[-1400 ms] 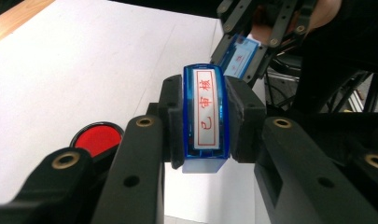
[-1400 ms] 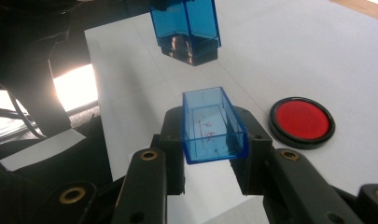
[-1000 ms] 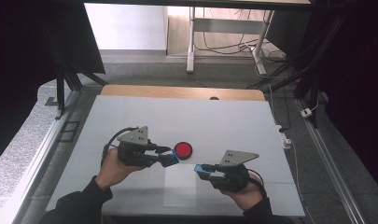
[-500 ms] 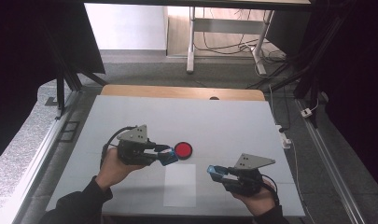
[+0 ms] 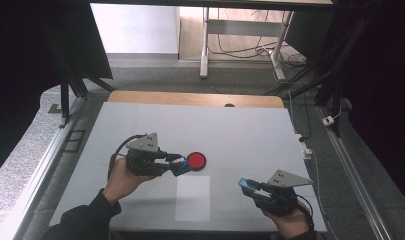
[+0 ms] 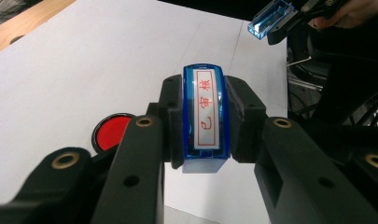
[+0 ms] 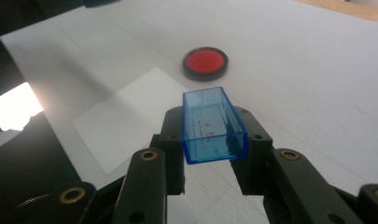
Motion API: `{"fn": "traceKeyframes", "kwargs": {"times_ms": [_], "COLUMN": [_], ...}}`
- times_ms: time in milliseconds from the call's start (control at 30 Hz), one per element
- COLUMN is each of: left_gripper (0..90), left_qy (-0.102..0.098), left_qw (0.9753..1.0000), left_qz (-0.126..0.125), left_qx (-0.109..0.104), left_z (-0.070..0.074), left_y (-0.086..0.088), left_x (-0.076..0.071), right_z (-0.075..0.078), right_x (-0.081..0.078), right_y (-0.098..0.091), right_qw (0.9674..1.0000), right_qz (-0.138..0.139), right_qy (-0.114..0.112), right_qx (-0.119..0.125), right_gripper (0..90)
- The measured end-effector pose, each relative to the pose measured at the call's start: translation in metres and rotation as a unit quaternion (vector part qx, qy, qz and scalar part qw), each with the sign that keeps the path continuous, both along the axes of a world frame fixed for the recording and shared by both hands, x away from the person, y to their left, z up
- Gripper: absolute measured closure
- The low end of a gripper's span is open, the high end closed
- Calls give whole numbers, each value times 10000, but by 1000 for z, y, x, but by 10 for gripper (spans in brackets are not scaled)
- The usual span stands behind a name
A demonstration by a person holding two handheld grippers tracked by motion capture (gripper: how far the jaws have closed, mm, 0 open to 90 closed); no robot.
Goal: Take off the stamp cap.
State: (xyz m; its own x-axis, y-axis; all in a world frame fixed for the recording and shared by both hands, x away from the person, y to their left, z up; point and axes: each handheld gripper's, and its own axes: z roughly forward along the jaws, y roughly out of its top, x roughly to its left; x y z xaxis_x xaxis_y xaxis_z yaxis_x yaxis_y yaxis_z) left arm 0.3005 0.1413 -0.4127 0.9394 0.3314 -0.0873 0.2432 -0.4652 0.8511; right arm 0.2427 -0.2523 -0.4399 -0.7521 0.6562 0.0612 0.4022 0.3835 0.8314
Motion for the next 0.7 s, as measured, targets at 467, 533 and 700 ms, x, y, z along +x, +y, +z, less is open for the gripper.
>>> {"fn": "traceKeyframes", "kwargs": {"times_ms": [467, 533, 700], "left_gripper": [701, 701, 701], "left_qy": [44, 54, 59], "left_qw": [9998, 9998, 9997], "left_qz": [152, 176, 189], "left_qx": [93, 97, 110], "left_z": [-4, -4, -5], "left_y": [-4, -4, -5], "left_x": [3, 3, 4], "right_z": [-7, -8, -12], "right_x": [-9, -10, -12], "right_y": [-25, -26, -29], "right_qw": [9987, 9987, 9986], "right_qz": [-471, -473, -430], "right_qy": [154, 187, 293], "right_qx": [-67, -91, -129], "right_gripper": [679, 679, 679]}}
